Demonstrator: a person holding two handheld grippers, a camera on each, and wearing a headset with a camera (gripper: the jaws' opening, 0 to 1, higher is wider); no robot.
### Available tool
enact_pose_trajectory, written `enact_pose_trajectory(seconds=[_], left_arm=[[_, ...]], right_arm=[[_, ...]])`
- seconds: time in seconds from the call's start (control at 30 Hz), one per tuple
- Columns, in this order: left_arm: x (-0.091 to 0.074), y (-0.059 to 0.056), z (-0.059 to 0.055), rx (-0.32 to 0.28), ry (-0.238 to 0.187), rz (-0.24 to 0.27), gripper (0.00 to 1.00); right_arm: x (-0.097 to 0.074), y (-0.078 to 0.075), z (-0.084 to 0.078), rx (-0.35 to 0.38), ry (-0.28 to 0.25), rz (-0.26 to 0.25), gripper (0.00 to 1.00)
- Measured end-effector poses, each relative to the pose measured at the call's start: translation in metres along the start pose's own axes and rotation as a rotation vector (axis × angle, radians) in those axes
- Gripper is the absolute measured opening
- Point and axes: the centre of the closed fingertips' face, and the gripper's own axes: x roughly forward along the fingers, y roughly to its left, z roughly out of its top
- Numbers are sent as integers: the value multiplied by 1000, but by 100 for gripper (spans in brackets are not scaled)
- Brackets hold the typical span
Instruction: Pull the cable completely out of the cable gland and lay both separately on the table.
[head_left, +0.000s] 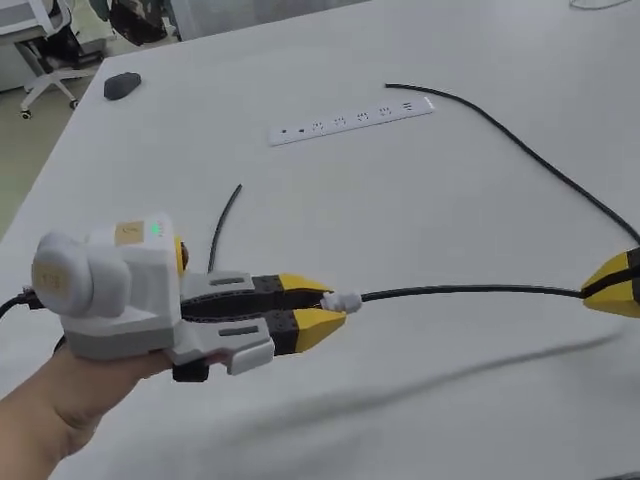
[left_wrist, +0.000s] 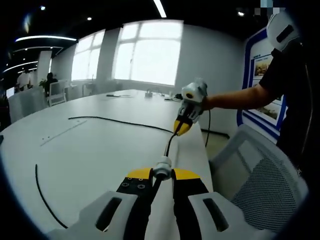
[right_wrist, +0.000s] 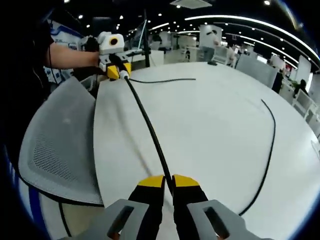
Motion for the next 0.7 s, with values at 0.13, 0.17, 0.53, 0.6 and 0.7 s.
enact_pose_trajectory(seconds=[0.13,0.17,0.53,0.6,0.7], left_arm=[[0,0,0,-3,1,-3,15],[-1,0,0,-5,1,-3,15],[-3,3,-1,-6,4,13,15],[-4,5,0,-6,1,18,15],[-5,6,1,-2,1,22,15]], right_arm=[[3,2,-2,-20,29,12,1],[3,2,-1,-19,31,16,1],[-1,1,-2,42,67,34,3],[-3,0,1,66,64,40,5],[-8,0,20,110,-3,35,10]])
